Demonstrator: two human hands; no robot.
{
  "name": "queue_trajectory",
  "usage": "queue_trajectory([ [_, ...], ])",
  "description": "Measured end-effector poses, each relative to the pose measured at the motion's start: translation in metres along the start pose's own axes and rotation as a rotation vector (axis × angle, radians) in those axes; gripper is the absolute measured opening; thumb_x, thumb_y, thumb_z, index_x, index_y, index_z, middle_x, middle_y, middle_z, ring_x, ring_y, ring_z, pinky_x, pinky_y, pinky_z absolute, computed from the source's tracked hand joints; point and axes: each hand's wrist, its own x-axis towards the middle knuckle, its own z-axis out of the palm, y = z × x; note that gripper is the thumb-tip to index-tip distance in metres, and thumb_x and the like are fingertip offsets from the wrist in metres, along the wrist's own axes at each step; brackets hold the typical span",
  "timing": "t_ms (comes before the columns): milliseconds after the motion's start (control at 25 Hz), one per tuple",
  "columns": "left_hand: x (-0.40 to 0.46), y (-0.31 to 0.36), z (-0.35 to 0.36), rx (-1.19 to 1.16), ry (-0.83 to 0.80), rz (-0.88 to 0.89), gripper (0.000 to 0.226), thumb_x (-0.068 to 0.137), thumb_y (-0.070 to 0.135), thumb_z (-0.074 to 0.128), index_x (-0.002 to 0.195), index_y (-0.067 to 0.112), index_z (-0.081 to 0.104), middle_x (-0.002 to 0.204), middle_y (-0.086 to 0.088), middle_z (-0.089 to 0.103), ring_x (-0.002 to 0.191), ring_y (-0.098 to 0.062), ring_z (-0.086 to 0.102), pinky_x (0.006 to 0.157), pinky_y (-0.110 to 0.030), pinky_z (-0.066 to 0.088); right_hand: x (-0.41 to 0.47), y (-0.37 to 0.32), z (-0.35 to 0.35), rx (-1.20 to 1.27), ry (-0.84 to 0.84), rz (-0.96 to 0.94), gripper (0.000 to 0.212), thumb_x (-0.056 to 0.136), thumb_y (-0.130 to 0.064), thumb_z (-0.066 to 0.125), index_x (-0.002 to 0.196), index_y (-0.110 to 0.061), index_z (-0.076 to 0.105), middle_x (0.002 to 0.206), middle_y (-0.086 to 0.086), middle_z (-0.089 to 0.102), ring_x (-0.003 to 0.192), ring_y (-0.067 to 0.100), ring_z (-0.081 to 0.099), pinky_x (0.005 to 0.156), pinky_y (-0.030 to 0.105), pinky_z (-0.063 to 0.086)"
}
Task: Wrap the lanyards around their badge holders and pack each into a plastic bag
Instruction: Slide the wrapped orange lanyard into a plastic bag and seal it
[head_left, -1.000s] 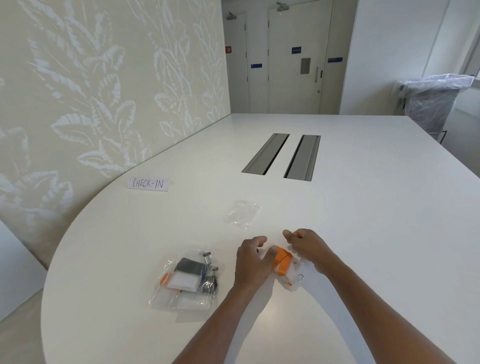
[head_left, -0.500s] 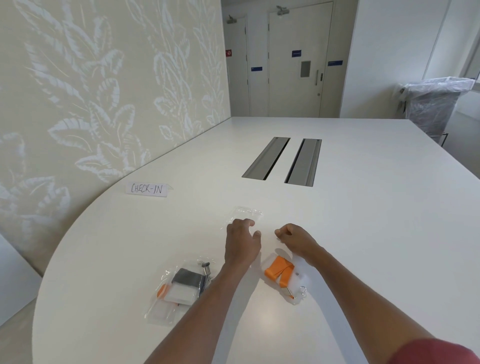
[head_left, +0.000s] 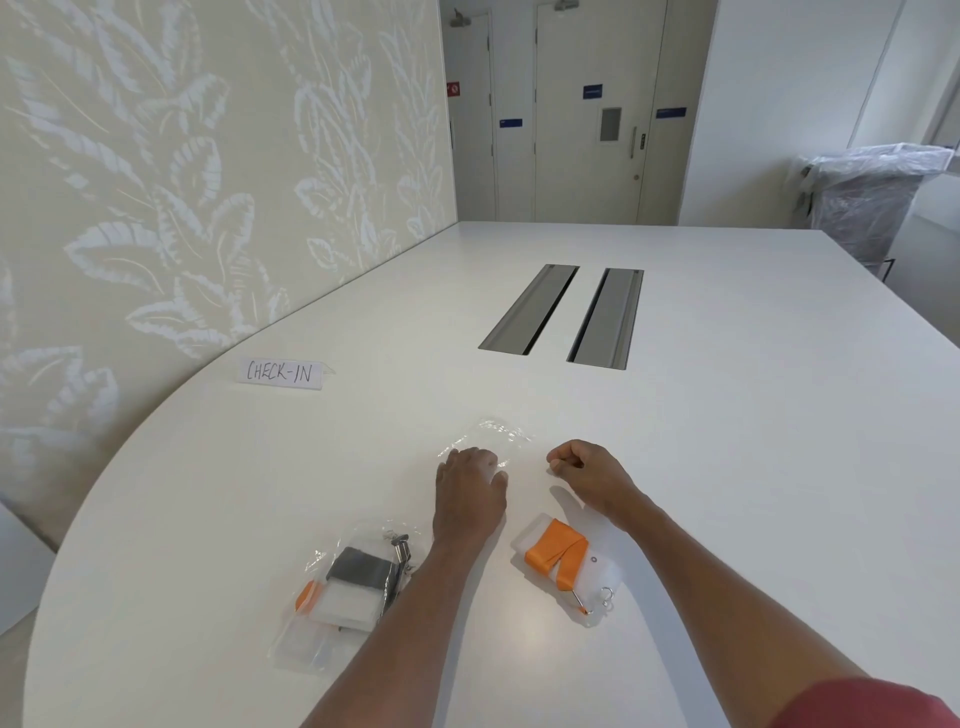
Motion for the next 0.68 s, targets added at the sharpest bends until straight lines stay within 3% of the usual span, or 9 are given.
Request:
queue_trajectory([
  [160,-0.008,0.001,0.000,-0.146,0.037,-0.006,0.010,0.087,0.030,0.066,0.089,0.021,0.062,0.098,0.006,0.061,0.094,-0.017,0.060,0.088,-0.038,0.051,-0.002,0.000,0.001,0.006,0.021,0.005,0.003,0.092,-0.027,0.067,0.093,-0.028,0.069,0.096,-0.007,0.071,0.088,0.007,0.064,0.060,0.016,0.044],
  [320,-0.006,-0.001,-0.002,-0.127,-0.026,0.028,0.034,0.081,0.042,0.075,0.109,0.024,0.070,0.112,0.005,0.064,0.107,-0.014,0.059,0.101,-0.034,0.044,-0.006,-0.003,0.001,0.008,0.045,0.013,0.003,0.092,-0.027,0.066,0.091,-0.029,0.067,0.095,-0.009,0.070,0.088,0.005,0.064,0.058,0.014,0.044],
  [400,-0.005,-0.001,-0.002,-0.135,-0.031,0.015,0.029,0.082,0.040,0.075,0.106,0.024,0.073,0.112,0.003,0.065,0.107,-0.016,0.059,0.101,-0.034,0.043,-0.006,-0.004,-0.001,0.008,0.069,0.035,0.003,0.092,-0.026,0.065,0.090,-0.028,0.067,0.092,-0.010,0.069,0.084,0.003,0.062,0.054,0.015,0.042],
  [520,-0.006,0.001,-0.003,-0.116,-0.017,0.023,0.009,0.088,0.029,0.067,0.093,0.023,0.073,0.103,0.002,0.066,0.101,-0.021,0.060,0.091,-0.034,0.046,-0.006,-0.006,-0.001,-0.002,0.094,0.066,0.004,0.092,-0.025,0.065,0.090,-0.027,0.067,0.090,-0.009,0.068,0.083,0.006,0.061,0.055,0.018,0.042],
  [680,-0.009,0.005,-0.009,-0.158,0.036,0.008,0.005,0.090,0.018,0.066,0.087,0.019,0.071,0.095,0.002,0.069,0.093,-0.018,0.063,0.074,-0.026,0.039,-0.008,-0.010,-0.003,0.041,0.055,0.101,0.006,0.092,-0.024,0.064,0.088,-0.022,0.068,0.085,-0.009,0.067,0.076,0.006,0.059,0.055,0.016,0.043],
])
